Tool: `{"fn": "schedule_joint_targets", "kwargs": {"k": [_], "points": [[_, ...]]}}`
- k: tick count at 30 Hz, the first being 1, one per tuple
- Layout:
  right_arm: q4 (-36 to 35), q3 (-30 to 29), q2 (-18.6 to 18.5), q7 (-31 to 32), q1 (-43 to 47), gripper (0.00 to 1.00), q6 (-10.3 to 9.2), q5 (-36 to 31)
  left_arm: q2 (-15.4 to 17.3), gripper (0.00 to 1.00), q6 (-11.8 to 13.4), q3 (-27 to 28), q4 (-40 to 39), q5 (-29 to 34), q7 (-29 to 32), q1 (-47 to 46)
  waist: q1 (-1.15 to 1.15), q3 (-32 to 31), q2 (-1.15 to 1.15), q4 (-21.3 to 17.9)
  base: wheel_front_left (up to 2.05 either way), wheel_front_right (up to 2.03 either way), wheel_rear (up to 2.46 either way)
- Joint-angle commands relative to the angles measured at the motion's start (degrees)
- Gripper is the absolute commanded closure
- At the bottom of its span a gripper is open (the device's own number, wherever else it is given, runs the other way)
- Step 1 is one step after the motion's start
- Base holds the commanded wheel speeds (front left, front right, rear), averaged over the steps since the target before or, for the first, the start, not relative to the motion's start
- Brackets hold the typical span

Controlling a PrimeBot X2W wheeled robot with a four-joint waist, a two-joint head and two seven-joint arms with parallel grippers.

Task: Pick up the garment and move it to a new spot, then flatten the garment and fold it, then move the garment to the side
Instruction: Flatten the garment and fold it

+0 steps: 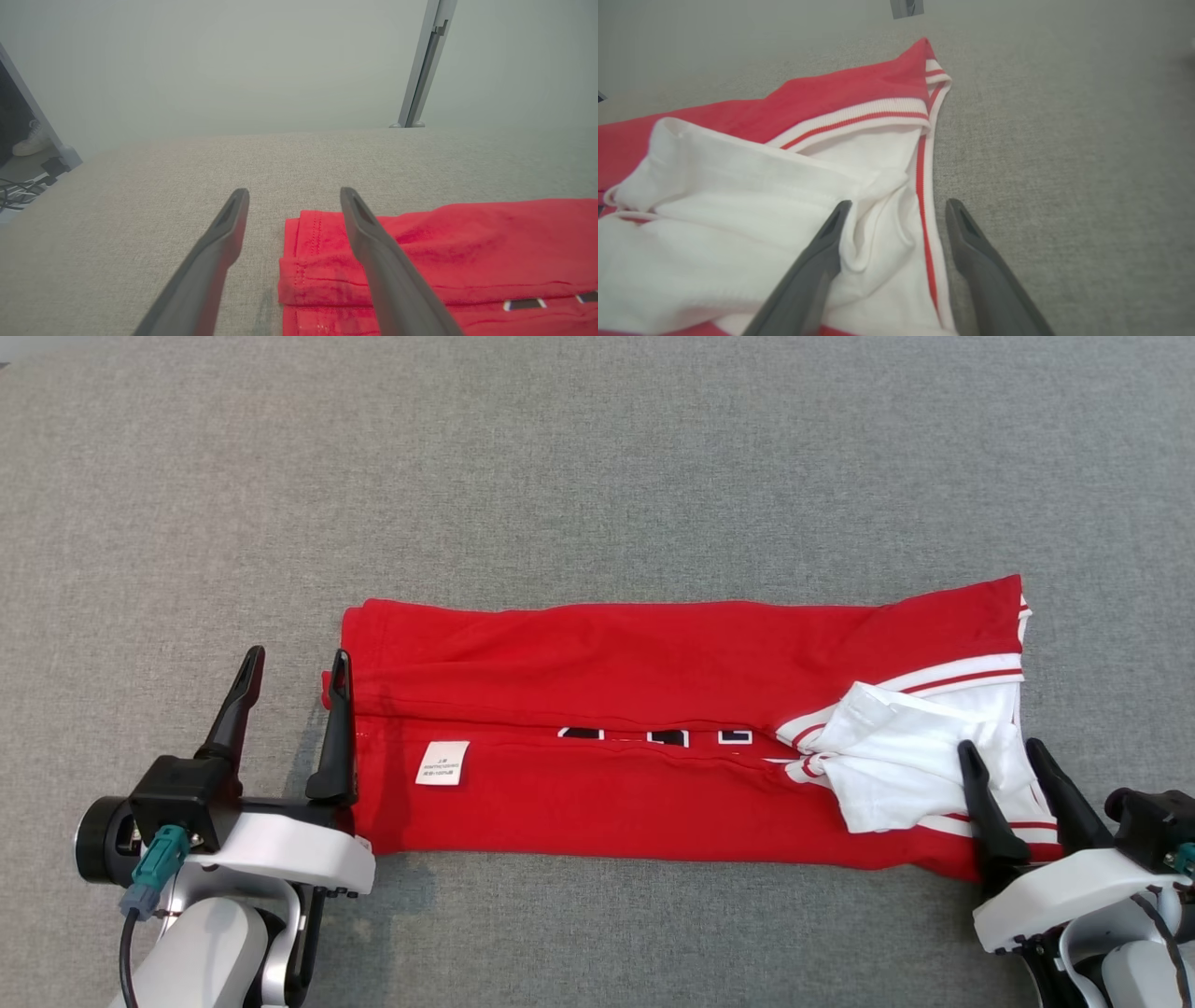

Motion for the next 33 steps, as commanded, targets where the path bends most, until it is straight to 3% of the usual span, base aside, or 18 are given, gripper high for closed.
{"fn": "schedule_joint_targets", "kwargs": {"k": [1, 2, 3, 4, 24, 33], "points": [[2.05, 1.76, 0.74, 1.09, 0.89, 0.0, 0.05, 0.62, 0.04, 0.0, -0.22, 0.24, 0.2, 0.45, -0.24, -0.84, 0.0, 0.01, 0.0, -0.06, 0.0, 0.0, 0.0], [2.53, 2.26, 0.8, 1.03, 0.83, 0.5, 0.08, 0.85, 0.05, 0.0, -0.27, 0.33, 0.33, 0.53, -0.24, -0.8, 0.0, 0.04, 0.0, -0.15, 0.0, 0.0, 0.0], [2.86, 2.59, 0.78, 0.88, 0.7, 0.68, 0.08, 1.14, -0.03, 0.0, -0.33, 0.43, 0.42, 0.58, -0.24, -0.81, 0.0, 0.07, 0.0, -0.23, 0.0, 0.0, 0.0], [3.17, 2.71, 0.79, 0.65, 0.54, 1.0, 0.07, 1.46, -0.07, 0.0, -0.35, 0.55, 0.48, 0.63, -0.24, -0.82, 0.0, 0.11, 0.0, -0.33, 0.0, 0.0, 0.0], [2.52, -10.6, -9.25, -2.71, -2.94, 1.0, -0.01, 2.5, 0.66, 0.0, -1.0, 1.7, 0.99, 0.68, -0.24, -0.89, 0.0, 0.27, 0.0, -4.01, 0.0, 0.0, 0.0], [-11.35, 0.11, -6.6, -0.04, -7.88, 1.0, 0.01, 0.17, 1.19, 0.0, -1.06, 1.58, 1.12, 0.63, 0.05, -1.18, 0.0, -0.08, 0.0, -5.32, 0.0, 0.0, 0.0]]}}
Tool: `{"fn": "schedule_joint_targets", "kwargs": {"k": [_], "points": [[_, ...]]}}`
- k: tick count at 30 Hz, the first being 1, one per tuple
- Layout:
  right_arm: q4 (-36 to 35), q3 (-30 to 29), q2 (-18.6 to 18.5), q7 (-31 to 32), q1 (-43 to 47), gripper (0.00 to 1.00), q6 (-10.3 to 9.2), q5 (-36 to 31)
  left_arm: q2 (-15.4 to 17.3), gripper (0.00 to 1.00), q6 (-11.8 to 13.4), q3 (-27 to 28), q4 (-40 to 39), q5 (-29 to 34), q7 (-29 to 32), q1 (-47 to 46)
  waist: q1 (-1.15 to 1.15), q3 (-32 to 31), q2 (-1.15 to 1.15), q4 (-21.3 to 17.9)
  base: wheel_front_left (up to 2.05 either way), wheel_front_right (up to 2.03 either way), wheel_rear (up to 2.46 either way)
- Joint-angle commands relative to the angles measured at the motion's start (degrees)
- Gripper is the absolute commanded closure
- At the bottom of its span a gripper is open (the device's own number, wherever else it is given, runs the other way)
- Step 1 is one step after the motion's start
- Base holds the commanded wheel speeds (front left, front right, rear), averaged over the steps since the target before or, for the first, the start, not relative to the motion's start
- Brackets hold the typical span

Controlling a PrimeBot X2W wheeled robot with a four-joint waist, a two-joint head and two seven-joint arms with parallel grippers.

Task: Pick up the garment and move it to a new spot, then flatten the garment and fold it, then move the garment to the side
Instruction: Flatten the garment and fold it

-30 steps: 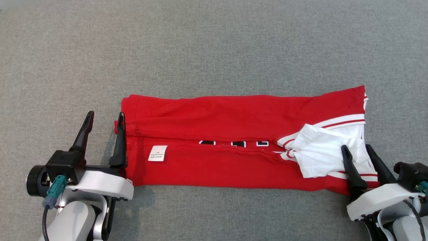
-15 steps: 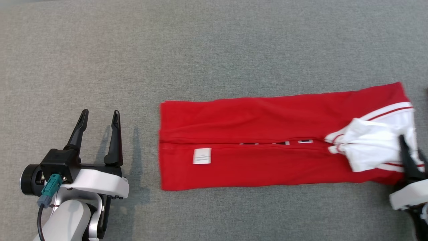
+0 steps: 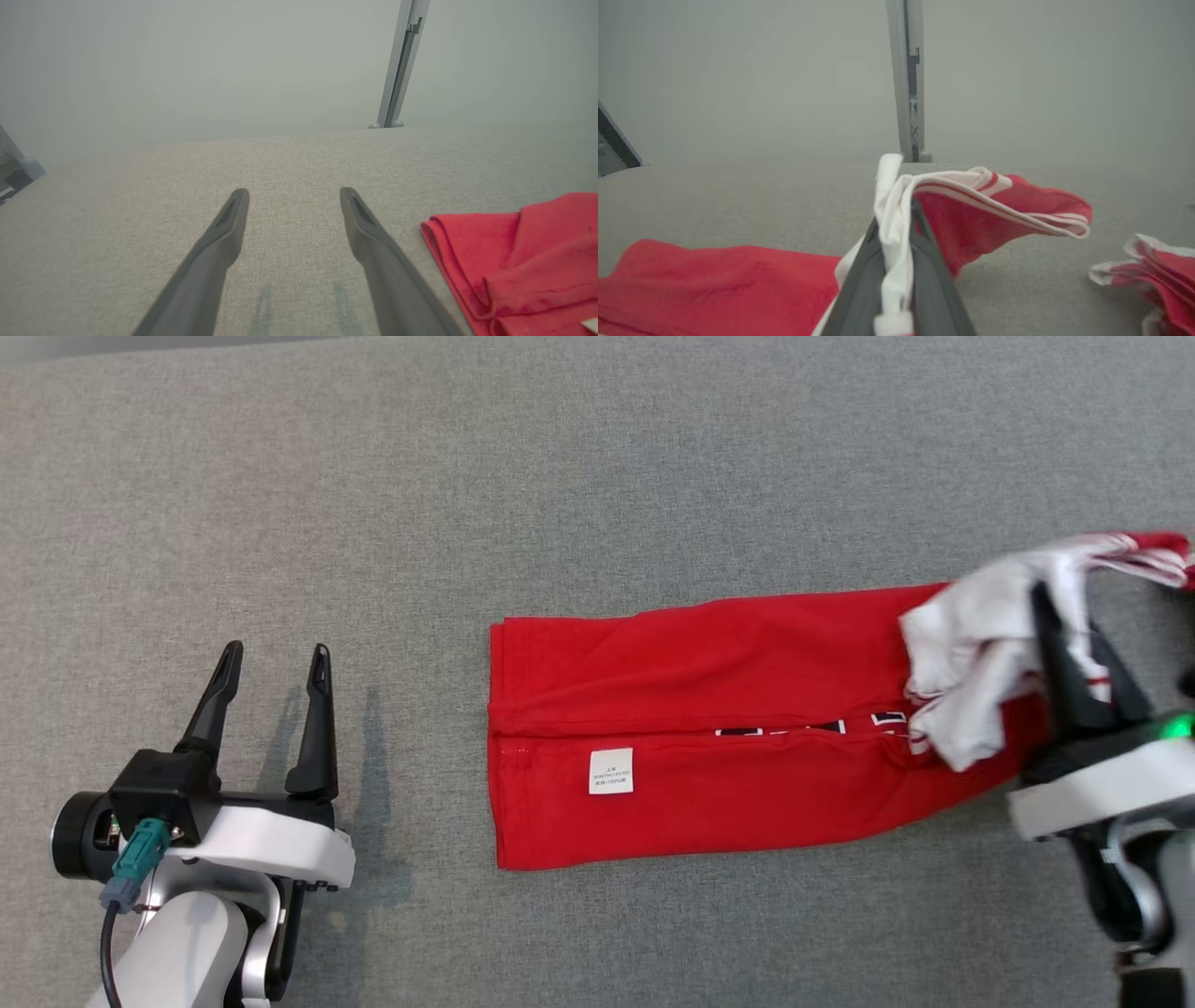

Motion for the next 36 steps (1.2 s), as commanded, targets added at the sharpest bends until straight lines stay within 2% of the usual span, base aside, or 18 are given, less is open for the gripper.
{"fn": "schedule_joint_targets", "kwargs": {"k": [1, 6, 10, 13, 17, 20, 25, 26, 27, 32, 36], "points": [[-1.2, 0.9, 0.48, 0.49, -0.44, 1.0, -0.02, -0.32, 0.35, 0.0, -0.3, 0.12, 0.07, 0.16, 0.02, -0.99, 0.0, -0.07, 0.0, 0.06, 0.0, 0.0, 0.0], [-9.25, 9.75, 3.47, 4.41, -1.76, 1.0, -0.01, -1.11, 0.11, 0.0, -0.3, -0.18, 0.06, -0.05, 0.02, -1.3, 0.0, 0.0, 0.0, 0.6, 0.0, 0.0, 0.0], [-10.48, 17.27, 7.67, 6.09, -3.63, 1.0, -0.02, -0.2, -0.23, 0.0, -0.31, -0.35, 0.23, -0.26, 0.0, -1.58, 0.0, 0.47, 0.0, 1.16, 0.0, 0.0, 0.0], [-7.16, 22.84, 10.12, 6.14, -5.78, 1.0, -0.02, 1.01, -0.67, 0.0, -0.54, -0.62, 0.56, -0.33, -0.03, -1.98, 0.0, 0.9, 0.0, 1.84, 0.0, 0.0, 0.0], [0.77, 28.68, 11.92, 5.23, -8.46, 1.0, -0.02, 2.61, -1.47, 0.0, -0.99, -1.29, 1.29, -0.07, -0.09, -2.66, 0.0, 1.47, 0.0, 3.12, 0.0, 0.0, 0.0], [6.65, 31.06, 12.65, 3.61, -9.9, 1.0, -0.02, 4.3, -2.01, 0.0, -1.38, -1.67, 1.87, 0.15, -0.15, -3.28, 0.0, 1.8, 0.0, 4.06, 0.0, 0.0, 0.0], [12.51, 34.33, 12.98, 1.27, -12.24, 0.99, -0.02, 6.58, -2.35, 0.0, -1.48, -1.58, 2.49, 0.37, -0.24, -3.45, 0.0, 2.13, 0.0, 4.38, 0.0, 0.0, 0.0], [13.19, 34.94, 13.02, 0.76, -12.56, 0.59, -0.02, 7.1, -2.37, 0.0, -1.46, -1.53, 2.61, 0.44, -0.25, -3.45, 0.0, 2.13, 0.0, 4.33, 0.0, 0.0, 0.0], [13.56, 35.58, 13.05, 0.3, -12.82, 0.0, -0.02, 8.15, -2.43, 0.0, -1.46, -1.51, 2.72, 0.47, -0.26, -3.46, 0.0, 2.1, 0.0, 4.29, 0.0, 0.0, 0.0], [12.73, 37.87, 13.05, -1.62, -13.8, 0.0, -0.01, 11.37, -2.46, 0.0, -1.49, -1.46, 3.06, 0.54, -0.29, -3.29, 0.0, 1.7, 0.0, 3.99, 0.0, 0.0, 0.0], [8.55, 37.16, 12.15, -3.48, -13.44, 0.0, -0.02, 11.8, -2.19, 0.0, -1.05, -1.23, 3.14, 0.55, -0.27, -2.69, 0.0, 0.94, 0.0, 3.38, 0.0, 0.0, 0.0]]}}
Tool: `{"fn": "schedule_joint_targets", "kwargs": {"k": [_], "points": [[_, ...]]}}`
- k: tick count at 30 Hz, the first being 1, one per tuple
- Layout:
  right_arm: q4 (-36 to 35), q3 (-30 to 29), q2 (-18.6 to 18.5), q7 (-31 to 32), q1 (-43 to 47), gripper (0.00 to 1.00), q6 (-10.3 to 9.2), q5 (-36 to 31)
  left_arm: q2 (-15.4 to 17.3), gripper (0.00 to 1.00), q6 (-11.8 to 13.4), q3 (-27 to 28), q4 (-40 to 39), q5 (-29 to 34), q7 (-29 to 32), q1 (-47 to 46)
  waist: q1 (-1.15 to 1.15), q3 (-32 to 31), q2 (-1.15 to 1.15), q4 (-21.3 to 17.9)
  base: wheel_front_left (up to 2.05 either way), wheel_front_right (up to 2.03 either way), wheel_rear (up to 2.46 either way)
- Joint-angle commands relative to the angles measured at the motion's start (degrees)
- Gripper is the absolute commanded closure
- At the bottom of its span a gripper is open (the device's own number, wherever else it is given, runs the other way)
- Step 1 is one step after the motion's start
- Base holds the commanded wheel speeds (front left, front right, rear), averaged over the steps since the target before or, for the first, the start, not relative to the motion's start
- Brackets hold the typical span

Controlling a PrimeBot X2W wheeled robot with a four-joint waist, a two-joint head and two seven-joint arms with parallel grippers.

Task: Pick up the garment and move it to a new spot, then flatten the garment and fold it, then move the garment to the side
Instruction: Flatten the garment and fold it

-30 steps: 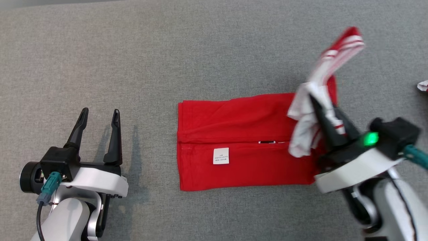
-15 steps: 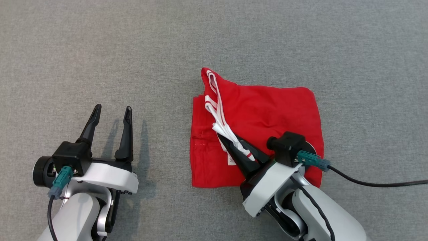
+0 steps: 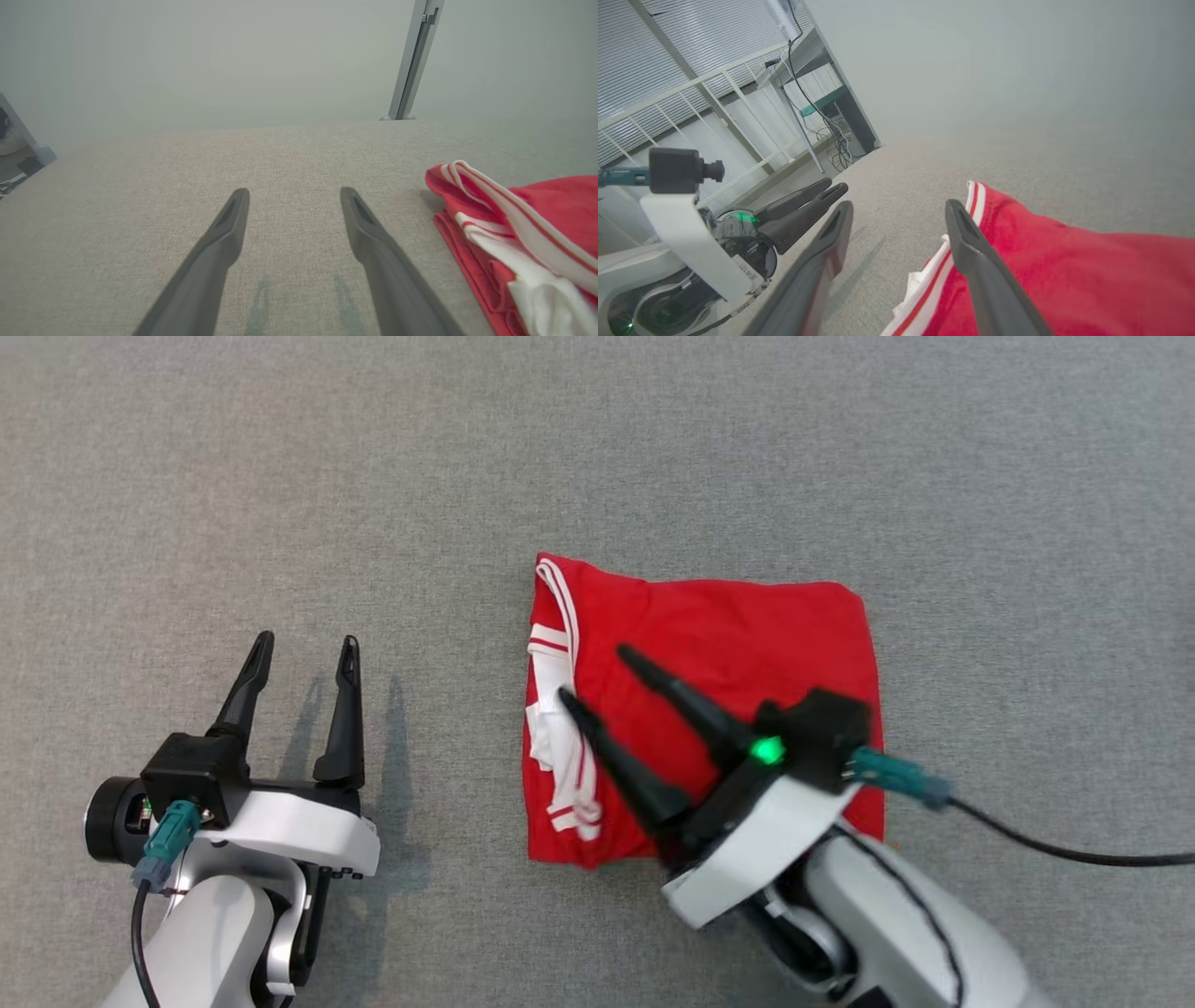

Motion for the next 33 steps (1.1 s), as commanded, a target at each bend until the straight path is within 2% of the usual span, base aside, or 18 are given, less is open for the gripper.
{"fn": "schedule_joint_targets", "kwargs": {"k": [1, 7, 11, 19, 24, 33], "points": [[-1.51, -1.43, -1.42, -0.85, 0.48, 0.0, -0.02, -0.15, 0.4, 0.0, 0.33, 0.32, 0.02, 0.3, -0.24, 0.15, 0.0, -0.4, 0.0, -0.39, 0.0, 0.0, 0.0], [-10.5, -13.82, -5.67, -0.96, 5.23, 0.0, -0.02, -4.29, 1.03, 0.0, 1.58, 1.11, -0.93, 0.36, -0.26, 1.26, 0.0, -1.65, 0.0, -1.54, 0.0, 0.0, 0.0], [-15.12, -23.62, -6.87, 0.91, 9.42, 0.0, -0.02, -7.53, 1.48, 0.0, 2.29, 1.6, -1.88, 0.39, -0.27, 2.06, 0.0, -2.28, 0.0, -2.14, 0.0, 0.0, 0.0], [-18.45, -39.33, -8.64, 4.25, 18.61, 0.0, -0.02, -14.45, 2.09, 0.0, 3.05, 1.52, -4.02, 0.15, 0.2, 3.67, 0.0, -4.5, 0.0, -2.33, 0.0, 0.0, 0.0], [-18.84, -43.18, -8.54, 5.0, 22.31, 0.0, -0.02, -15.47, 2.6, 0.0, 3.57, 1.42, -5.02, -0.01, 0.52, 4.93, 0.0, -5.52, 0.0, -2.44, 0.0, 0.0, 0.0], [-18.88, -43.78, -7.37, 6.25, 24.55, 0.0, -0.02, -15.83, 3.18, 0.0, 3.99, 0.87, -5.65, -0.08, 1.31, 6.17, 0.0, -7.91, 0.0, -2.63, 0.0, 0.0, 0.0]]}}
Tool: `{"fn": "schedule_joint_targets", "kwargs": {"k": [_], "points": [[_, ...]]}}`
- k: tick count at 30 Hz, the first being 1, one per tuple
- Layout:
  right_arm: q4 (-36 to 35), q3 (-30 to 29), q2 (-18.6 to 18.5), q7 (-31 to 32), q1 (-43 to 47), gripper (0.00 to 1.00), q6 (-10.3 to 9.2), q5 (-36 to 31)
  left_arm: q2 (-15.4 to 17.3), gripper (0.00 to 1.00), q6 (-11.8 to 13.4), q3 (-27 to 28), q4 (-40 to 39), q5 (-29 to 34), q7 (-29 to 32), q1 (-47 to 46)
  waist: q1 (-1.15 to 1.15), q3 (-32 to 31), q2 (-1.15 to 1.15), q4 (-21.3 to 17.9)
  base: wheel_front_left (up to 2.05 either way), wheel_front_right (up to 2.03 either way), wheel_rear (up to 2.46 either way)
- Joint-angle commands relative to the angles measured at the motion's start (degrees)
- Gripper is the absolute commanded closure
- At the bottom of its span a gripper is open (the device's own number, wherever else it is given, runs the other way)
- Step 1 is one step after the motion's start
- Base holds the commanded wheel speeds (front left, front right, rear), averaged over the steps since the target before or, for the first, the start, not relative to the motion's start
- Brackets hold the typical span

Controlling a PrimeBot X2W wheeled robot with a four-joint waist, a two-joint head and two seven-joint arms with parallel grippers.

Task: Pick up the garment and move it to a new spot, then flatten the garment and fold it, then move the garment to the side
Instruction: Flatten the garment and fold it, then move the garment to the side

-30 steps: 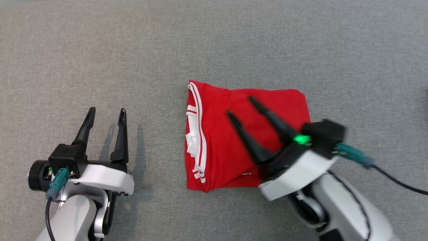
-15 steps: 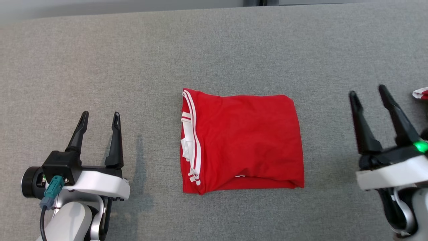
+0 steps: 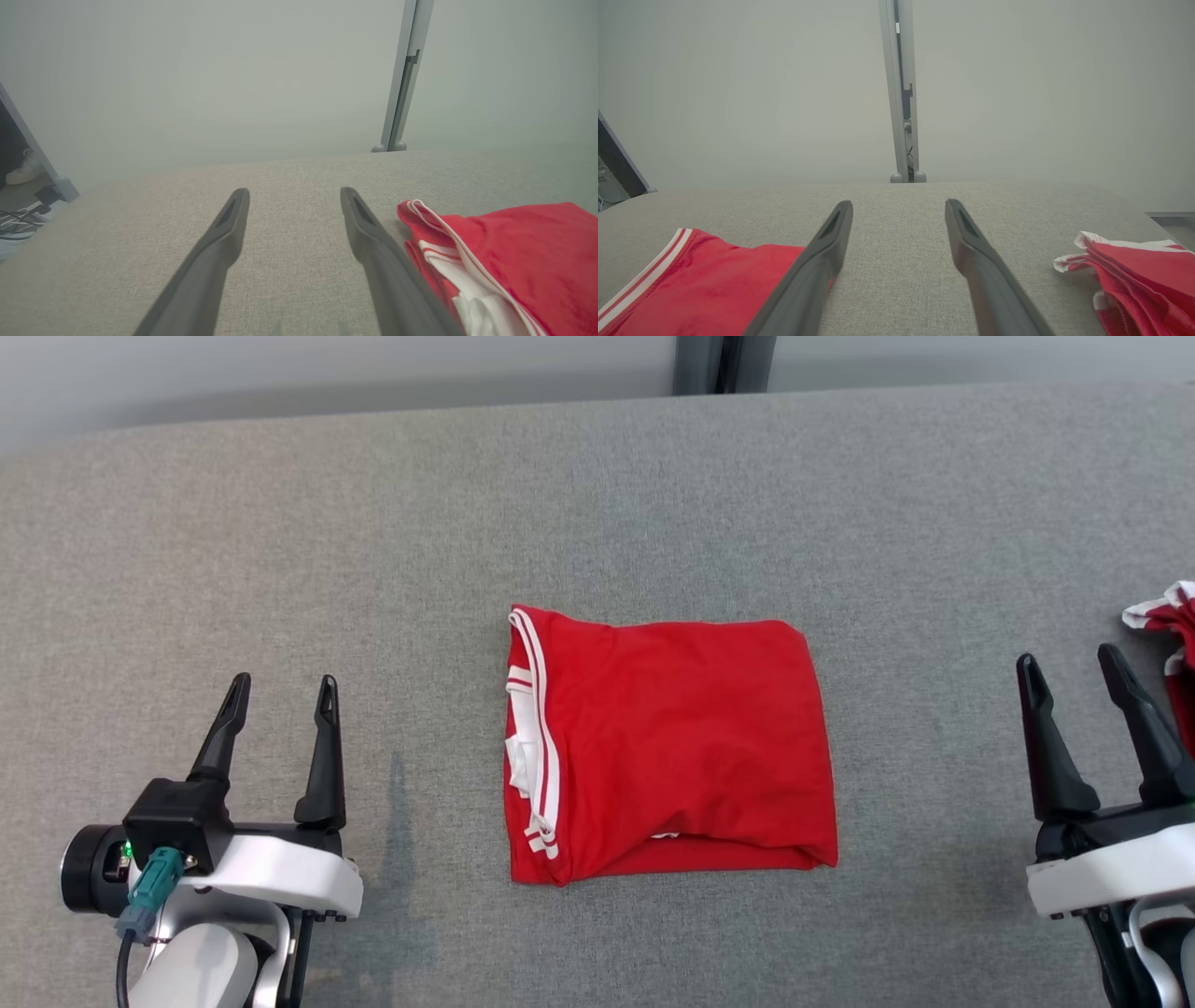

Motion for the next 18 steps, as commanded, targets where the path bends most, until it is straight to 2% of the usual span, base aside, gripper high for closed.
{"fn": "schedule_joint_targets", "kwargs": {"k": [1, 18], "points": [[0.03, -0.01, -0.01, 0.41, 0.76, 0.0, -0.02, -0.28, 0.47, 0.0, 0.13, 0.05, -0.11, -0.19, 0.07, 0.68, 0.0, -1.1, 0.0, 0.1, 0.0, 0.0, 0.0], [-2.05, 0.01, 1.37, 2.86, 5.0, 0.0, -0.02, -2.52, 1.69, 0.0, 1.02, -2.18, -2.84, 0.86, 1.91, 3.65, 0.0, -7.46, 0.0, 0.76, 0.0, 0.0, 0.0]]}}
